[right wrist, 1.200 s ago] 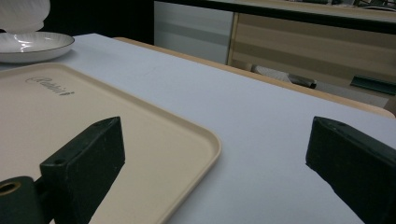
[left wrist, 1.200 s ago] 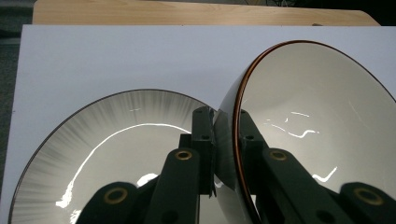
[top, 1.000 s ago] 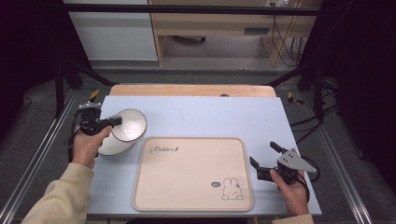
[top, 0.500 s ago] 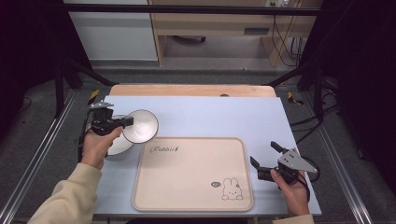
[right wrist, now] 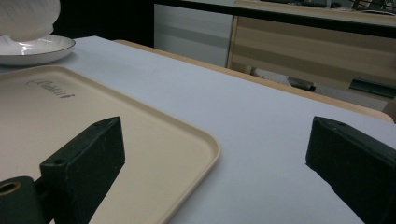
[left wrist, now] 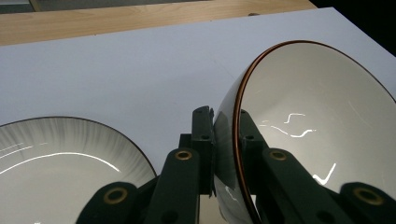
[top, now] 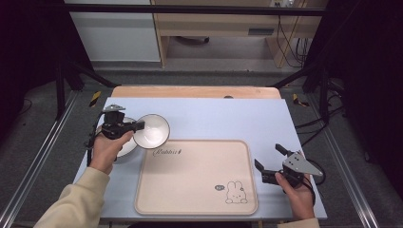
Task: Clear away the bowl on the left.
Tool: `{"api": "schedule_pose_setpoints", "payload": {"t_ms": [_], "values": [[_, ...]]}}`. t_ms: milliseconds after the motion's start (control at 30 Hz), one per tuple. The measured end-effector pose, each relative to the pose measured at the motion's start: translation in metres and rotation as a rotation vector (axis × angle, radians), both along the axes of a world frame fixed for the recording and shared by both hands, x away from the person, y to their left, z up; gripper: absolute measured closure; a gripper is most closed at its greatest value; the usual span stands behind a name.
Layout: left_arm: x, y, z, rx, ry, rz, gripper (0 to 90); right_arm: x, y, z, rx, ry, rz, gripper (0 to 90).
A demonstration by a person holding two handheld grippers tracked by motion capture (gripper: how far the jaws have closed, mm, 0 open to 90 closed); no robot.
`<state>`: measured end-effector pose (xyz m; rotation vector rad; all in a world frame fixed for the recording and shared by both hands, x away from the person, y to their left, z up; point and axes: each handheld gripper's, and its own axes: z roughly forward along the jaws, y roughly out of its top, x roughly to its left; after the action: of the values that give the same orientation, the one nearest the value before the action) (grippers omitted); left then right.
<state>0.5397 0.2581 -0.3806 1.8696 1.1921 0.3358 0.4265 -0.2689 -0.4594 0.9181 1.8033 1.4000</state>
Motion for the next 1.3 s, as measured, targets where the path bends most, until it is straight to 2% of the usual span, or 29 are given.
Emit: {"api": "schedule_pose_setpoints", "payload": {"t_ms": [533,967,1300], "values": [[-0.003,-0.025,-0.005,0.008,0.008,-0.057,81.6,0.0,0.0,0.0,0.002,-0.001,0.001,4.6],[-0.005,-0.036,-0.011,0.008,0.021,-0.083,81.6,0.0,0.0,0.001,0.0,-0.003,0.003,4.6],[-0.01,-0.05,-0.013,0.005,0.032,-0.124,81.5,-0.001,0.0,0.001,-0.002,-0.044,0.01,4.7]]}}
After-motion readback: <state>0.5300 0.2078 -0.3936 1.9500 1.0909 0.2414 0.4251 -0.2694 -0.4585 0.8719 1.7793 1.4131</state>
